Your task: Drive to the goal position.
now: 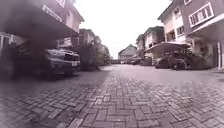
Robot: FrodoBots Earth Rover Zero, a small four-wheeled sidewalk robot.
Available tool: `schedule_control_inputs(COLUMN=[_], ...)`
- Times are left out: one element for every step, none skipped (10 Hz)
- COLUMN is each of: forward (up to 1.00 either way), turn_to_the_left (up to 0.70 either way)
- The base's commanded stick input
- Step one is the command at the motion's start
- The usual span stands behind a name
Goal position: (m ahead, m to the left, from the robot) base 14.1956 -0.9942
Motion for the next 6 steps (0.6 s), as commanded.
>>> schedule_control_inputs(forward=[0.69, 0.69, 0.69, 0.69, 0.69, 0.69], turn_to_the_left=[0.03, 0.03, 0.03, 0.03, 0.03, 0.03])
